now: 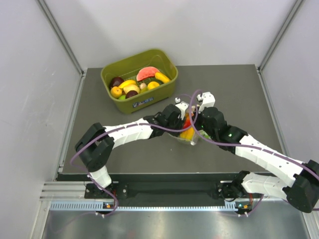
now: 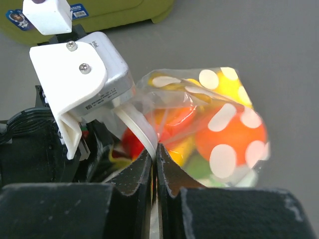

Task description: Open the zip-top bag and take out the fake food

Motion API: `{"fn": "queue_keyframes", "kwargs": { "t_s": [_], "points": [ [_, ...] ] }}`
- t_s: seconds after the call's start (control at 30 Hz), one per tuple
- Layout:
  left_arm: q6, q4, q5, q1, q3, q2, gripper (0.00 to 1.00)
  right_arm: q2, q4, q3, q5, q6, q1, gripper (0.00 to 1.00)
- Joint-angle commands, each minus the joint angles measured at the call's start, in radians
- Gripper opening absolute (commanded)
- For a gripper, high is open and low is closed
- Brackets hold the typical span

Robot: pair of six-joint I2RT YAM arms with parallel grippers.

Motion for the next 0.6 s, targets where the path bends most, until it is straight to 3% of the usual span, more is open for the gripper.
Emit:
{"fn": "queue_keyframes", "kwargs": {
  "t_s": [0.0, 0.13, 0.37, 0.4, 0.43, 0.53, 0.57],
  "points": [
    [0.017, 0.034, 0.000, 0.003, 0.041, 0.000, 0.30, -0.021, 0.045, 0.001, 0.002, -0.005, -0.002, 0.05],
    [0.027, -0.007, -0.033, 0.003, 0.031, -0.061, 0.17, -0.018, 0.046, 0.004, 0.001, -0.006, -0.003, 0.05],
    [0.021, 0.003, 0.022, 0.003, -0.020, -0.203, 0.18, -0.007, 0.051, 0.004, -0.002, -0.008, -0.011, 0.06],
    [0.021, 0.035, 0.052, 0.003, -0.026, -0.210, 0.21, -0.006, 0.051, 0.004, -0.006, -0.006, -0.011, 0.06],
    [0.021, 0.059, 0.065, 0.003, -0.032, -0.215, 0.40, -0.006, 0.054, 0.004, -0.007, -0.006, -0.011, 0.05],
    [0.040, 0.154, 0.120, 0.003, -0.060, -0.207, 0.67, -0.004, 0.053, 0.006, -0.013, -0.003, -0.011, 0.06],
    [0.046, 0.184, 0.120, 0.003, -0.058, -0.185, 0.68, -0.004, 0.053, 0.006, -0.016, -0.003, -0.011, 0.05]
  ]
}}
